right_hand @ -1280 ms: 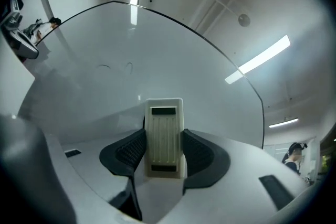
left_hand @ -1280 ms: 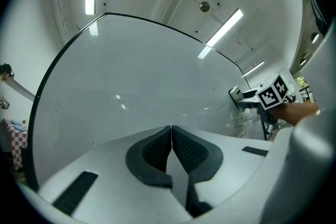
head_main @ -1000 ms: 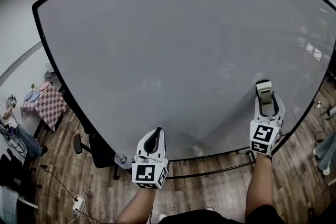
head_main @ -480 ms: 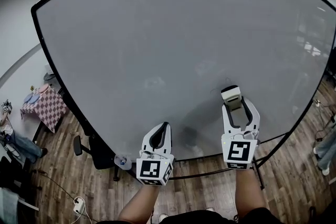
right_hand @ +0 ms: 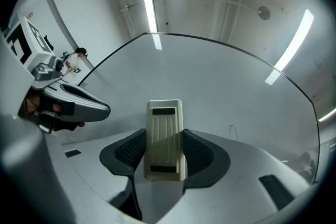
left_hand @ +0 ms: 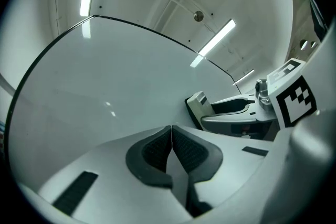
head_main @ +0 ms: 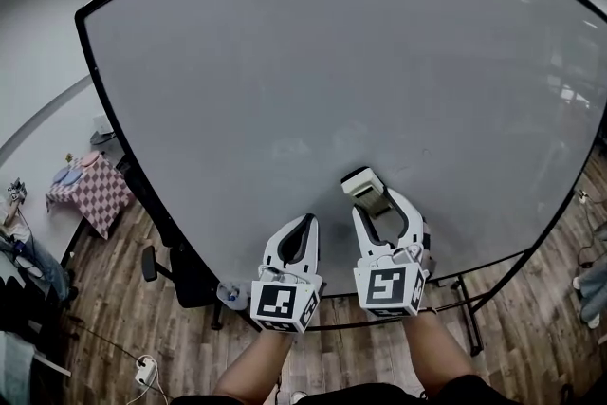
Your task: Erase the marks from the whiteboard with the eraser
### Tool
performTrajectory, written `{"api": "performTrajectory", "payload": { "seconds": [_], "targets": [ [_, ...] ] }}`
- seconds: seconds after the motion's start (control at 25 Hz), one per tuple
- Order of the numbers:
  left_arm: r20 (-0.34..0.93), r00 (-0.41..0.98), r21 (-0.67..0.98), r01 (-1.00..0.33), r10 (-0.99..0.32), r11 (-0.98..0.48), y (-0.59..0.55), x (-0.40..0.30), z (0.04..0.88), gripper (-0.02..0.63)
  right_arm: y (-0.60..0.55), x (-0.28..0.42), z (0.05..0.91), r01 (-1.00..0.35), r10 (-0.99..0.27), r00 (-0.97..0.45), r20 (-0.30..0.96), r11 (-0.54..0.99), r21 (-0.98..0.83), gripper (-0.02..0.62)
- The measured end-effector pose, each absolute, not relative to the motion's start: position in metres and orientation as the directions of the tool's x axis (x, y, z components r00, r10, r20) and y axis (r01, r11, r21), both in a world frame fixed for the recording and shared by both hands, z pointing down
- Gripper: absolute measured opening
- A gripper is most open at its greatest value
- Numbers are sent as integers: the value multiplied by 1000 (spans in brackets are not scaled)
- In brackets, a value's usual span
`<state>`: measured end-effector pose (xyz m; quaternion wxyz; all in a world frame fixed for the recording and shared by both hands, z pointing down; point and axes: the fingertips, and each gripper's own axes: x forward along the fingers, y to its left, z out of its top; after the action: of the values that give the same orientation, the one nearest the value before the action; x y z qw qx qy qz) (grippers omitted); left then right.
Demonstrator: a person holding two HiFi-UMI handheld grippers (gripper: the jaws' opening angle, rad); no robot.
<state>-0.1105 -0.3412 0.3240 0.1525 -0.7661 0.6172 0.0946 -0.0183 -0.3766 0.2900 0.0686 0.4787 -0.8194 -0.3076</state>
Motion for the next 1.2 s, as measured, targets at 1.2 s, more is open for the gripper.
{"api": "performTrajectory", "payload": {
  "seconds": [1.2],
  "targets": [
    [-381,316,-173,-948,-869,-268,-361,-36,285,21,-431,150,215,-880,-899,-247,-362,51,473,244]
  ]
}}
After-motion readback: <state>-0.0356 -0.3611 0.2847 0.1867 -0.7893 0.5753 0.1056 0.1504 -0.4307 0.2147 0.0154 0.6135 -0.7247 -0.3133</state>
